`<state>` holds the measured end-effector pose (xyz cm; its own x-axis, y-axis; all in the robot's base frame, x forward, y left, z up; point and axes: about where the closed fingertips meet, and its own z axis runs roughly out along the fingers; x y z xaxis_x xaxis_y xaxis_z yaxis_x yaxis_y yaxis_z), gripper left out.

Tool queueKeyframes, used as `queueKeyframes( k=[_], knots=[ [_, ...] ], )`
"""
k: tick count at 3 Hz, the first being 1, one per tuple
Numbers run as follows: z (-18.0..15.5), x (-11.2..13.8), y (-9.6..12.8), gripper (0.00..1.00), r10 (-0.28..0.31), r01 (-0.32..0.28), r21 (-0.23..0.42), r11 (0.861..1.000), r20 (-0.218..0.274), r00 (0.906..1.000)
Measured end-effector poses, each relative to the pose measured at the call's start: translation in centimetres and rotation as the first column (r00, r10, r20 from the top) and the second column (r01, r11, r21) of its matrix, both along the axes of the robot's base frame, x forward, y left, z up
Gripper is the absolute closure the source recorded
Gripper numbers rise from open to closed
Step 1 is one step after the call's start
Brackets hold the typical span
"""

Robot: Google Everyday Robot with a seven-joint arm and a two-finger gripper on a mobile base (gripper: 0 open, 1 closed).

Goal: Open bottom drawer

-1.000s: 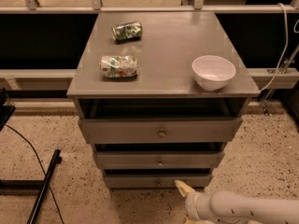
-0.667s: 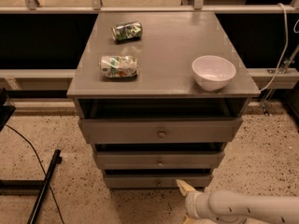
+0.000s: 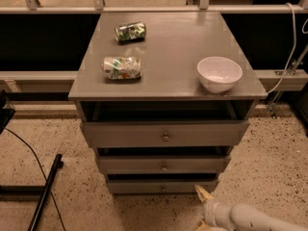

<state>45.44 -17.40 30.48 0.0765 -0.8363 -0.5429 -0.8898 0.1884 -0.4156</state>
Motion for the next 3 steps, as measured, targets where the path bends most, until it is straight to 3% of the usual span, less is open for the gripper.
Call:
queueKeyframes(
  k=[1, 3],
  knots=[
    [-1.8, 0.8, -2.5, 0.00, -0.026, 0.024, 0.075, 0.997, 0.031, 0.9992],
    [-4.5, 4.8, -4.3, 0.00, -0.006, 0.003, 0.122, 0.993, 0.022, 0.9997]
  ],
)
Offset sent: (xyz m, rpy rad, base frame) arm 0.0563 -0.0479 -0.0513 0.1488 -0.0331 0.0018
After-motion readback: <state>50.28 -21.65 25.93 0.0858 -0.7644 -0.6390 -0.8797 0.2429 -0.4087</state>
